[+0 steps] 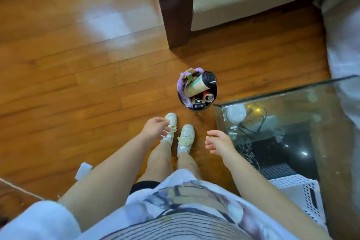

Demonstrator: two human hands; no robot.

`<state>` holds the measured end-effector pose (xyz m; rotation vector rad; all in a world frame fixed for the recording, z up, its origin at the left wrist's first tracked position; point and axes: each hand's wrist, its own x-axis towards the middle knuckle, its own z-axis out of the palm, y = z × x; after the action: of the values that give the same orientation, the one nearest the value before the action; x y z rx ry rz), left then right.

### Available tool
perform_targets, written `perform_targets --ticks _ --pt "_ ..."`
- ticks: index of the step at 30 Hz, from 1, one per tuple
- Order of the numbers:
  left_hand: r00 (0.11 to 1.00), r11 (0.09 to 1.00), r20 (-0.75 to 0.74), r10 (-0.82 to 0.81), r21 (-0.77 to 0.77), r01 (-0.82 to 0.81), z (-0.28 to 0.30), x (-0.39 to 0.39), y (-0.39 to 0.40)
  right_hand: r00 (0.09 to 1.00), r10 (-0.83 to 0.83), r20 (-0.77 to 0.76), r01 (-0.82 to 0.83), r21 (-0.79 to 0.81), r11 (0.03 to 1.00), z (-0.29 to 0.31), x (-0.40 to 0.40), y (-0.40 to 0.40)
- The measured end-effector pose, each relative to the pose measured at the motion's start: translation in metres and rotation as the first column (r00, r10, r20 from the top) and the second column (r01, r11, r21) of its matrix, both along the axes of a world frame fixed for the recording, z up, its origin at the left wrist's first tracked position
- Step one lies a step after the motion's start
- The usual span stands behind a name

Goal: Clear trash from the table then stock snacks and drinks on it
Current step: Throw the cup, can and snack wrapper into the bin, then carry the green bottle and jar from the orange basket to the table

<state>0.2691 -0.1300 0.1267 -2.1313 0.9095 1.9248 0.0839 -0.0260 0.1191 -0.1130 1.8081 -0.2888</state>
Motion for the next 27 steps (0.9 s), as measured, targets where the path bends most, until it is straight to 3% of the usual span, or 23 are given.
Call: perform_targets --ticks 6,13,19,23,27 --pt "0.968 0.968 0.028 0.251 -0.034 -0.25 0.075 0.049 0.033 0.999 0.034 -0.035 -0.032 0.064 0.997 0.058 0.013 0.016" --pt "0.803 0.801 0.026 0.595 -0.093 -0.591 0.103 0.145 0.075 0.931 0.361 -0.052 -0.361 0.014 0.933 0.089 0.069 -0.053" --pt "0.515 0.542 0.196 0.834 -0.122 -0.832 0.1 0.251 0.124 0.794 0.607 0.008 -0.603 -0.112 0.79 0.103 0.184 -0.152" --pt "0.251 0.28 0.229 0.941 -0.107 -0.954 0.094 0.316 0.147 0.714 0.7 0.03 -0.691 -0.137 0.71 0.113 0.272 -0.208" --pt "0.131 0.147 0.241 0.962 -0.053 -0.988 0.093 0.371 0.132 0.636 0.771 0.0 -0.757 -0.194 0.624 0.121 0.344 -0.248"
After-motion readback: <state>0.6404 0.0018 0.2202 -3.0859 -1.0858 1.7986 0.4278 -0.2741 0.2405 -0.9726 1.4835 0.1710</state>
